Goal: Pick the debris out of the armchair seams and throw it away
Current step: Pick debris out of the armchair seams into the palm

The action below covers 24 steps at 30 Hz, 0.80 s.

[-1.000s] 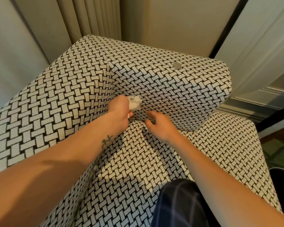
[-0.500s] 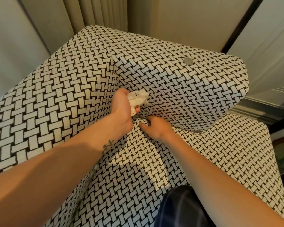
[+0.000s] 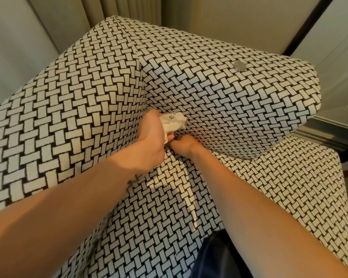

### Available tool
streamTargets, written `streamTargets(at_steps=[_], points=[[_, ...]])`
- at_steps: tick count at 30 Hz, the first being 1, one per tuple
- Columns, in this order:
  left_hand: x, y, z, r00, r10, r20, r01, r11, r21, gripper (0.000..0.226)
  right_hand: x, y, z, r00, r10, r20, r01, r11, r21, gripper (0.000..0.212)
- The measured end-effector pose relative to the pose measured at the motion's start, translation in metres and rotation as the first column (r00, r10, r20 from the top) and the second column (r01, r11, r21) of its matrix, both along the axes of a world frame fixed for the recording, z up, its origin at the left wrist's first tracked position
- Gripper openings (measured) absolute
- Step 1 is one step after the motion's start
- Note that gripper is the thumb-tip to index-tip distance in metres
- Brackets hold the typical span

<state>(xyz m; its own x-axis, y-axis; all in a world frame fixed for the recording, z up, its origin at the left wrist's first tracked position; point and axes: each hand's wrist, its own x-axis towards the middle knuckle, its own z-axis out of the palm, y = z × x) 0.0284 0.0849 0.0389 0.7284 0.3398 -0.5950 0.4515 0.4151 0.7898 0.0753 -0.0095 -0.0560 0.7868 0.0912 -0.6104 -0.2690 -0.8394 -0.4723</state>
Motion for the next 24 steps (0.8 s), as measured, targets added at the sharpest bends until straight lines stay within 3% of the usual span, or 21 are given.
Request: streamTargets(at_steps=[4,9,16,24], points=[[0.000,-0.001,0.001,1.000,0.008,-0.005,-0.008,1.000,-0.005,0.028,0.005,0.015,-0.005,1.000,0.021,0.021,-0.017,0.979,-0.205,0.040],[-0.001,-0.002,-0.007,0.999,0.034,-0.040,-0.035,0.999,-0.007,0.031,0.005,0.037,-0.013,0.999,-0.009,0.051,0.028,0.921,-0.388,0.034],[-0.001,0.000,-0.007,0.997,0.039,-0.060,-0.038,0.999,0.007,0.031,-0.005,0.040,-0.019,0.963,-0.123,0.239,0.206,0.907,-0.366,0.023],[-0.001,0.000,-0.004,0.998,0.042,-0.045,-0.042,0.999,0.000,0.029,-0.005,0.039,-0.031,0.927,-0.219,0.306,0.302,0.917,-0.261,0.032]])
